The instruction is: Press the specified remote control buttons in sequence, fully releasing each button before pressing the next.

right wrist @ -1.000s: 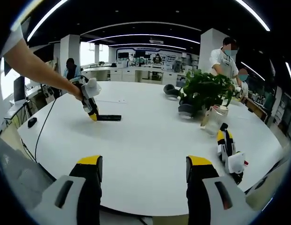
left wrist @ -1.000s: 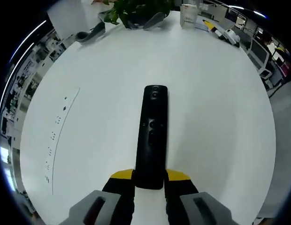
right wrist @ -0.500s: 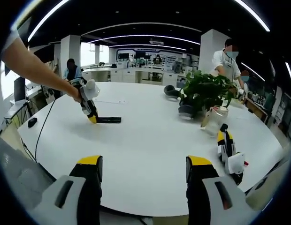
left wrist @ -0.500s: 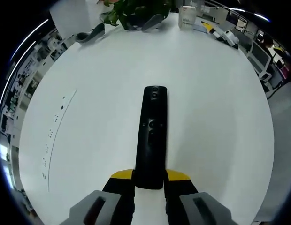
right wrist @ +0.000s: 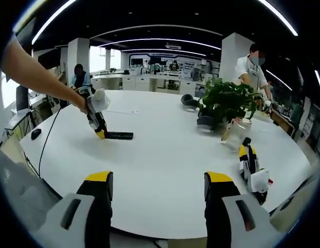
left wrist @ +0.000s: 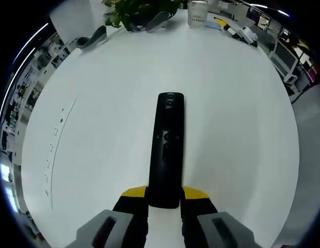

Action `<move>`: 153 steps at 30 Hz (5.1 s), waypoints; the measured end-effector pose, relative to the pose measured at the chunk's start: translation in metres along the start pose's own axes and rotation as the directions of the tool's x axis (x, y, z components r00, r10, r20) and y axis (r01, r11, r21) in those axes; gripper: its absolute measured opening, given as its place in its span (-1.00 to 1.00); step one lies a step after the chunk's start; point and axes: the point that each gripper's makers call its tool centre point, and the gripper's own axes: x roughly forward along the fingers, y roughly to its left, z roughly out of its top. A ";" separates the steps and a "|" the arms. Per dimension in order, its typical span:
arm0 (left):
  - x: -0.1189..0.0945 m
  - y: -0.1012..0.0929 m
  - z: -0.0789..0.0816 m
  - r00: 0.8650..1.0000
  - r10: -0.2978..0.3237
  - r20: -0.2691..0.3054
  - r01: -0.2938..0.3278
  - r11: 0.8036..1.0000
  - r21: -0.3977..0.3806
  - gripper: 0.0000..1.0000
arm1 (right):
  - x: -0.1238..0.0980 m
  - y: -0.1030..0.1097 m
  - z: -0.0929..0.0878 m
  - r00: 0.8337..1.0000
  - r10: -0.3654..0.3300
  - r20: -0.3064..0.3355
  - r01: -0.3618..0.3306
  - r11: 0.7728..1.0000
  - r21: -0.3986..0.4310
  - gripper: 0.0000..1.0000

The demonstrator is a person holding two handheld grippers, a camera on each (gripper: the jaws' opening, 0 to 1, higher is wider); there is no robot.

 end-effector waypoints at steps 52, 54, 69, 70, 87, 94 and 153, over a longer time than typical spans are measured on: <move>-0.007 -0.098 -0.023 0.998 -0.030 -0.059 0.033 0.999 0.036 -0.54 | -0.009 -0.001 0.010 0.998 0.007 0.070 -0.010 0.999 0.044 0.47; -0.007 -0.102 -0.023 0.998 -0.030 -0.061 0.033 0.999 0.039 -0.54 | -0.008 0.000 0.010 0.998 0.011 0.067 -0.013 0.999 0.040 0.48; -0.010 -0.136 -0.027 0.998 -0.026 -0.051 0.028 0.999 0.041 -0.54 | -0.008 0.005 0.010 0.997 0.047 0.068 -0.049 0.998 0.032 0.46; -0.010 -0.137 -0.028 0.998 -0.026 -0.050 0.028 0.999 0.038 -0.54 | -0.008 0.005 0.010 0.996 0.049 0.068 -0.051 0.998 0.034 0.46; -0.014 -0.177 -0.034 0.999 -0.025 -0.033 0.026 0.999 0.033 -0.54 | -0.011 0.014 0.019 0.982 0.150 0.114 -0.167 0.973 0.158 0.51; -0.014 -0.188 -0.036 1.000 -0.023 -0.010 0.023 1.000 0.013 -0.54 | -0.010 0.015 0.026 0.969 0.204 0.142 -0.233 0.946 0.228 0.47; -0.020 -0.251 -0.033 0.977 -0.016 0.212 0.020 1.000 -0.017 -0.52 | 0.105 0.101 -0.009 0.815 0.569 -0.113 -0.469 0.761 0.448 -1.00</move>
